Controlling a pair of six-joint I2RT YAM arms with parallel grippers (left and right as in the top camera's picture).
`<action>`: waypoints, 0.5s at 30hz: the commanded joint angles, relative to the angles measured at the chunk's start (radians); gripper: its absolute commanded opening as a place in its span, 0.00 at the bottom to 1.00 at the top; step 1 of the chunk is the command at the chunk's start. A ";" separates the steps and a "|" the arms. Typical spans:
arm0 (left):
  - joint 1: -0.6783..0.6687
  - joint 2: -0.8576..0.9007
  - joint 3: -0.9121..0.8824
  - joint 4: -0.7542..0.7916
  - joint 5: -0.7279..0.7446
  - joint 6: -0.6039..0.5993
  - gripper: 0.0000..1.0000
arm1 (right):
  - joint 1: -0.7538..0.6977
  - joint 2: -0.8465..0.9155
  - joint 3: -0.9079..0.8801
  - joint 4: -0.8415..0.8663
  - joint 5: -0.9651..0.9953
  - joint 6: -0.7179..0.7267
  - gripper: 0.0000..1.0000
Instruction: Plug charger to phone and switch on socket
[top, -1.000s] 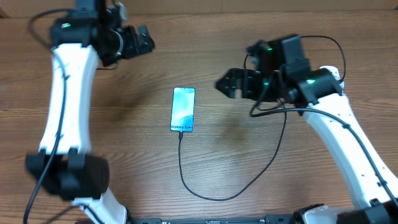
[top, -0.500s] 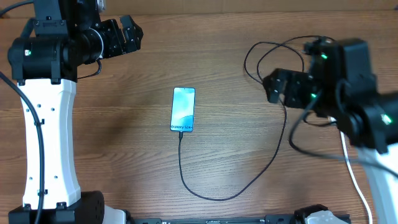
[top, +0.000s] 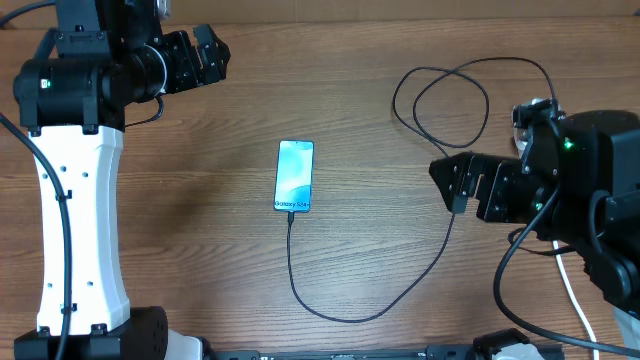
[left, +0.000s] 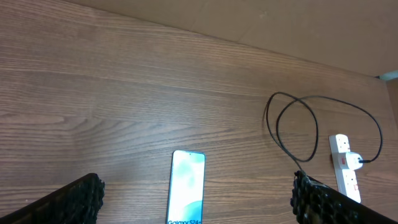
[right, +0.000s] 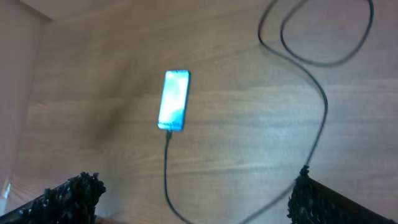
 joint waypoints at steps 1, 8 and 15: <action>0.004 0.008 0.008 0.000 -0.006 -0.003 1.00 | -0.003 0.000 0.018 -0.008 0.022 -0.005 1.00; 0.004 0.008 0.008 0.001 -0.006 -0.003 1.00 | -0.011 -0.022 -0.011 0.168 0.149 -0.011 1.00; 0.004 0.008 0.008 0.001 -0.006 -0.003 1.00 | -0.022 -0.193 -0.216 0.457 0.157 -0.103 1.00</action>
